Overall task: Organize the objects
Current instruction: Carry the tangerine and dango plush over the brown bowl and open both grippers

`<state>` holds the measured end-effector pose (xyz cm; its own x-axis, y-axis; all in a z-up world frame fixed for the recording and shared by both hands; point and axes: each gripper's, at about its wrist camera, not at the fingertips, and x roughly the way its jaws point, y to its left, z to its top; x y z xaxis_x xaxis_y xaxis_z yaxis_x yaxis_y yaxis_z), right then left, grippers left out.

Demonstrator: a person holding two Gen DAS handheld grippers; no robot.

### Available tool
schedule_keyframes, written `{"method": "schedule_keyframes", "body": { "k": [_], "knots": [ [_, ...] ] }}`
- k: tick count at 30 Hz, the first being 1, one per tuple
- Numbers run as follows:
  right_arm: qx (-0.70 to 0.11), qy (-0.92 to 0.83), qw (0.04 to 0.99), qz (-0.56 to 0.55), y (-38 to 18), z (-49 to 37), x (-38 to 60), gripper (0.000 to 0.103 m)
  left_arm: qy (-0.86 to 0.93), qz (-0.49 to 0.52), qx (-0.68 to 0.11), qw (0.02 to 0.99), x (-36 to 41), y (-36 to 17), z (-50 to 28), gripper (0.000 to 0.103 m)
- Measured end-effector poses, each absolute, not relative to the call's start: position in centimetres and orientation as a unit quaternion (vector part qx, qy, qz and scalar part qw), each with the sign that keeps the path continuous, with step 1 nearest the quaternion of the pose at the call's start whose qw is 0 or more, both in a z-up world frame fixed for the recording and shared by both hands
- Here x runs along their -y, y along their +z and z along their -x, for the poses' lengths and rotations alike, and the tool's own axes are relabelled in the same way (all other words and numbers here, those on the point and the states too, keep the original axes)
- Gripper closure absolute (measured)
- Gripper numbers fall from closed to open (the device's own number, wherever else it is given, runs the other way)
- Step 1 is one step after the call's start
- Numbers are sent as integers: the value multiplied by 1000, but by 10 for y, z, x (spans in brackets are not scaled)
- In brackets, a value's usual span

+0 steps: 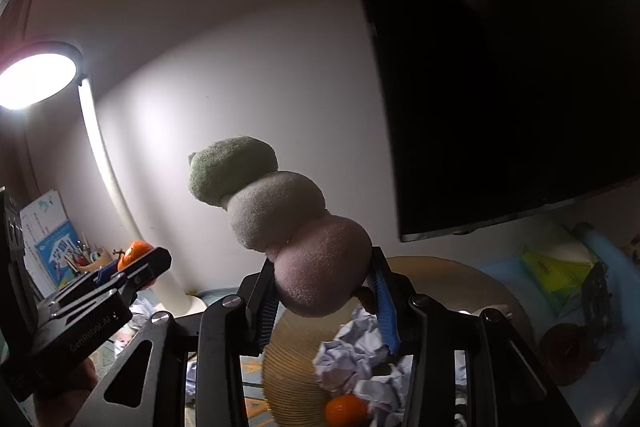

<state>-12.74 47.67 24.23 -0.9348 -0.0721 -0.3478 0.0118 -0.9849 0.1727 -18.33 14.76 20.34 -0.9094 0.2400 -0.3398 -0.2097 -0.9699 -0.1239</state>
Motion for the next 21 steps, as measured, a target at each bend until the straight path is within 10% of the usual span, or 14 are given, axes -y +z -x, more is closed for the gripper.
{"method": "schedule_keyframes", "body": {
  "k": [11,12,13,14,21],
  "knots": [
    [80,-977,-50,-192,218,129,-516,61,961,211,21,180,-216,167,207,66],
    [72,-976,-60,-195,216,131,-515,46,958,217,14,185,-220,164,209,66],
    [66,-975,-67,-202,213,134,-515,18,956,226,6,186,-223,161,212,50],
    [69,-974,-68,-205,210,136,-517,2,953,252,-11,169,-227,157,219,0],
    [131,-969,-61,-199,203,133,-535,0,957,242,-41,152,-233,149,227,1]
  ]
}}
